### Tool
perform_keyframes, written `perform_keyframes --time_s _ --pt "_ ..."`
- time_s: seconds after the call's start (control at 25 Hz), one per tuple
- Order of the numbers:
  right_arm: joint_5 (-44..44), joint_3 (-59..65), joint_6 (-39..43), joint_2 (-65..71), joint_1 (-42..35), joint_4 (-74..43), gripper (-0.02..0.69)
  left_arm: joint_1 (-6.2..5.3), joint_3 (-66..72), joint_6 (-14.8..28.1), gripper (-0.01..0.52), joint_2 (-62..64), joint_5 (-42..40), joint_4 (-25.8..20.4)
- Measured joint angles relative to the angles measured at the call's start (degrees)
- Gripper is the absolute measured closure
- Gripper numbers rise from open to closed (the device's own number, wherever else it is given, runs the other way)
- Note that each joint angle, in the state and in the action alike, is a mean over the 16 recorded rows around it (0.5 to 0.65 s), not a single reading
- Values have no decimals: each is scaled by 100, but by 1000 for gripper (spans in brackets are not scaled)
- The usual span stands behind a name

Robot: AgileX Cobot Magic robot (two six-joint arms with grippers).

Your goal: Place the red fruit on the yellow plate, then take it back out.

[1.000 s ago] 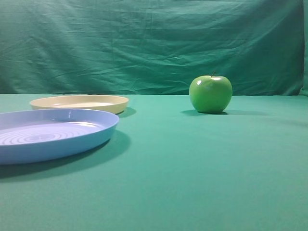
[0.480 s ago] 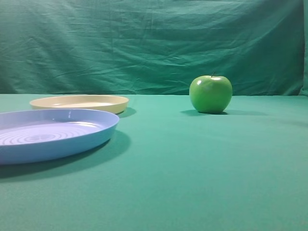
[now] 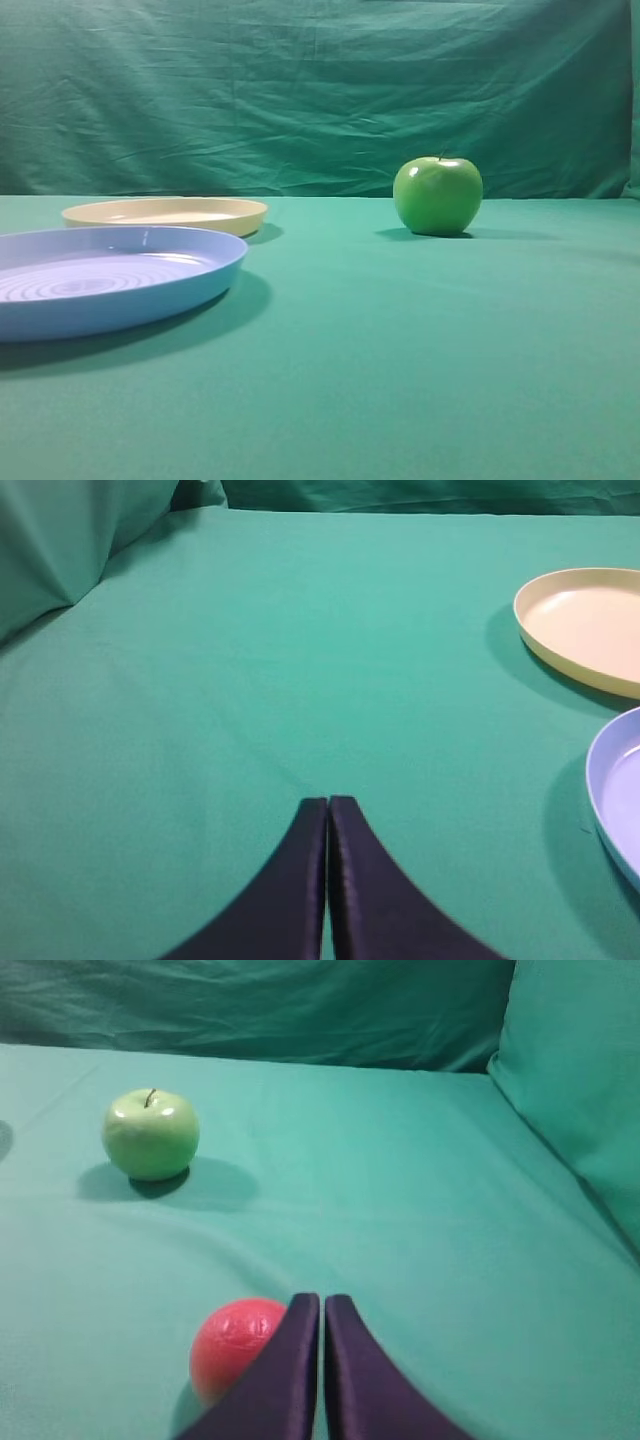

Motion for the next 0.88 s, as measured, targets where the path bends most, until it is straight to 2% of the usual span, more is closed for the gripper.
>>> perform_keyframes --time_s 0.88 --pt "-24 165 0 0 -141 13 665 0 0 0 514 0 0 0"
